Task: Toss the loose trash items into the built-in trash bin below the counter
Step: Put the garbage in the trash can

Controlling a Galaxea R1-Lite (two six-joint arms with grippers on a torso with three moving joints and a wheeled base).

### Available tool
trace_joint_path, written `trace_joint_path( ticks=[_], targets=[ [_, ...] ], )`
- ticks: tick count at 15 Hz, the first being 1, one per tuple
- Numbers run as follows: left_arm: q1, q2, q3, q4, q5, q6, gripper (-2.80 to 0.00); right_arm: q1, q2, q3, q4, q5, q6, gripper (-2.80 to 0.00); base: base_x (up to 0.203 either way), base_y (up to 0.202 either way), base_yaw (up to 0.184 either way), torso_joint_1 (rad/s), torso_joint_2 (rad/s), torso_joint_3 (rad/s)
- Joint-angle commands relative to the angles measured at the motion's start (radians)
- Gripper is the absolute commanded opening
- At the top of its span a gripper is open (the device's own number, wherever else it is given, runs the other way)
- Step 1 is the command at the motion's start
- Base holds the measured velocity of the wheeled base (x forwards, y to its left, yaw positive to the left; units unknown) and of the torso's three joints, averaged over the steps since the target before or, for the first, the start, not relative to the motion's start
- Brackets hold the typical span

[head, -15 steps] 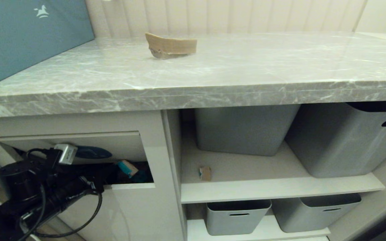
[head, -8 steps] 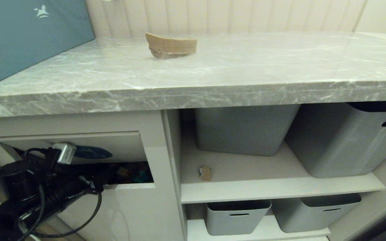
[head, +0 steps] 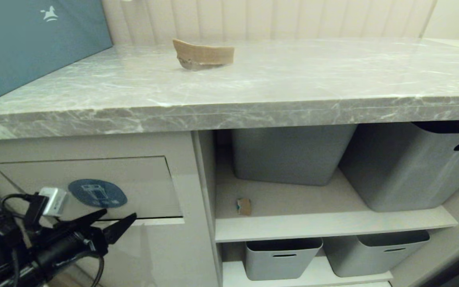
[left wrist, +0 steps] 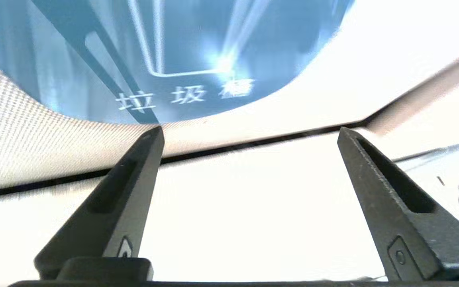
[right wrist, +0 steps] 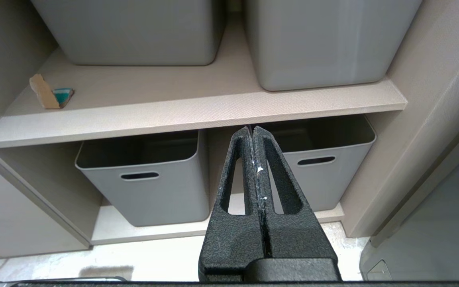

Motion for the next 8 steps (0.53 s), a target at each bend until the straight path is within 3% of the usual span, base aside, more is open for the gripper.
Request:
trace_joint_path(
  ticks=[1,8],
  targets=[
    [-0.001,-0.125,0.029,0.008,-0.007,0.001,-2.80,0.001,0.002,0.002,0.000,-0.001,0.001,-2.80,0.000,0.000,0.000,0.000,0.00,0.000],
    [-0.065,-0.598,0.011,0.256,-0.084,0.008,-2.80,-0.001,0.002,0.002,0.000,-0.001,0.001,-2.80,0.000,0.000,0.000,0.000,0.00,0.000]
  ],
)
